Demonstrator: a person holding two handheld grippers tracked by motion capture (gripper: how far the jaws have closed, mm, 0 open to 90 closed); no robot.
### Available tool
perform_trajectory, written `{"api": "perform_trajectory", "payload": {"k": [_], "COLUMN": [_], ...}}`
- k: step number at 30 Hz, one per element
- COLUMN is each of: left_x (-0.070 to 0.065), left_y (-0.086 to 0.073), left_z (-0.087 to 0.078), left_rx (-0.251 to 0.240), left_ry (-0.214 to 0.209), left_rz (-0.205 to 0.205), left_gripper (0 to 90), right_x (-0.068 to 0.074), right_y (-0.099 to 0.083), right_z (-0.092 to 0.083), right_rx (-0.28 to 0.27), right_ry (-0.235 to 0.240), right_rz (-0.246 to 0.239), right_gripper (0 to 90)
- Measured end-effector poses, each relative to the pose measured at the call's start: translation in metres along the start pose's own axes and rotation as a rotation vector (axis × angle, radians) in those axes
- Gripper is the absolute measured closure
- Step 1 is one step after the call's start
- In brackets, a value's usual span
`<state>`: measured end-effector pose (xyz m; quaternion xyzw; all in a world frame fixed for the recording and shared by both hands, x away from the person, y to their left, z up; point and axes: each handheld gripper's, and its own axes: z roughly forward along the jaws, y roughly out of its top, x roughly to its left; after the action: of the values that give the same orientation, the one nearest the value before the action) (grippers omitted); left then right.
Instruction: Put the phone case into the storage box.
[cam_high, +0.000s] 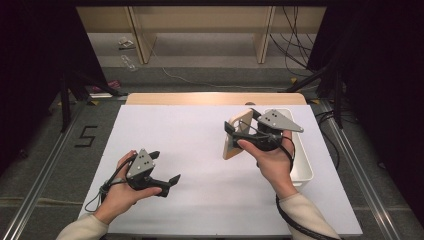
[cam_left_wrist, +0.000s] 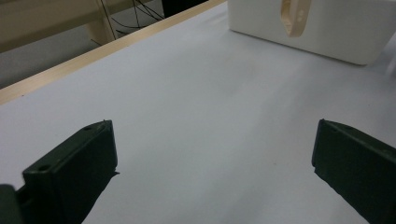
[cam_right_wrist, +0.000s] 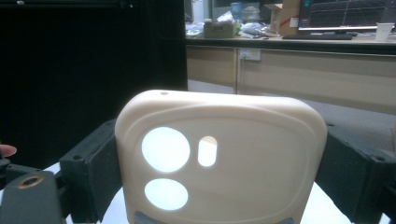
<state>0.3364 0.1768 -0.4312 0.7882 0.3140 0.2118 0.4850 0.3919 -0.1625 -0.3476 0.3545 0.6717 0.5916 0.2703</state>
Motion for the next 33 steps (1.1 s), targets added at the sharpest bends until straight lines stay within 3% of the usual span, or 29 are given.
{"api": "perform_trajectory", "payload": {"k": [33], "left_x": [0.002], "left_y": [-0.001], "left_z": [0.000], "left_rx": [-0.001], "left_ry": [0.003], "left_rz": [-0.011], "left_gripper": [0.8], "right_x": [-0.020], "right_y": [0.012], "right_z": [-0.010], "right_rx": [-0.017], "right_ry": [-0.078], "right_rz": [0.017], "right_gripper": [11.9]}}
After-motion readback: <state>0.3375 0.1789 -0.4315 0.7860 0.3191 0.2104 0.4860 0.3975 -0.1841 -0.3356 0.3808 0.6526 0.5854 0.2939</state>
